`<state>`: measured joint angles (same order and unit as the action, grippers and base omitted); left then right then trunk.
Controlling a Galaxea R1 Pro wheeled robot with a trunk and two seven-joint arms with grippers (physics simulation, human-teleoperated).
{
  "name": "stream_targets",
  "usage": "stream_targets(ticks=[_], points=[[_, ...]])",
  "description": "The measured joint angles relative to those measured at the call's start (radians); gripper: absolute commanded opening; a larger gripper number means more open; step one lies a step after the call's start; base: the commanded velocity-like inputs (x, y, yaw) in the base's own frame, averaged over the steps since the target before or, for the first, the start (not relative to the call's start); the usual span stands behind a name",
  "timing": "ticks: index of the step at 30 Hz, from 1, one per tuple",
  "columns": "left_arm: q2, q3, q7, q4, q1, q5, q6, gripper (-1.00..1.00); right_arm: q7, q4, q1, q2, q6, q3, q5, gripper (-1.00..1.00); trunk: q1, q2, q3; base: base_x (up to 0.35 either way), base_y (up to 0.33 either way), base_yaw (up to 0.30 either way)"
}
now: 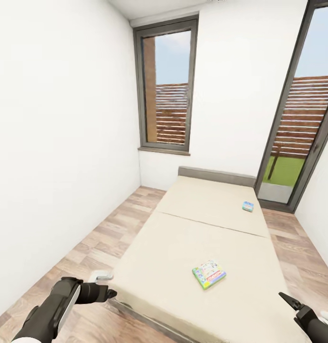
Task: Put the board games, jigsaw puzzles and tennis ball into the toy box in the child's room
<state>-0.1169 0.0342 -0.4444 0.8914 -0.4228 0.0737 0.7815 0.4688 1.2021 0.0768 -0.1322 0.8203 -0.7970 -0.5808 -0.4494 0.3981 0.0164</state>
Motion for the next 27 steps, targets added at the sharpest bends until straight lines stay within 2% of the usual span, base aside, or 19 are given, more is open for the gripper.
stream_targets(ticks=[27], points=[[-0.002,0.002,0.000,0.000,0.000,0.001,0.000,1.00,0.000,-0.015,0.000,-0.003,-0.001,0.000,0.002,1.00,0.000,0.000,0.000,0.000,0.000,-0.280]])
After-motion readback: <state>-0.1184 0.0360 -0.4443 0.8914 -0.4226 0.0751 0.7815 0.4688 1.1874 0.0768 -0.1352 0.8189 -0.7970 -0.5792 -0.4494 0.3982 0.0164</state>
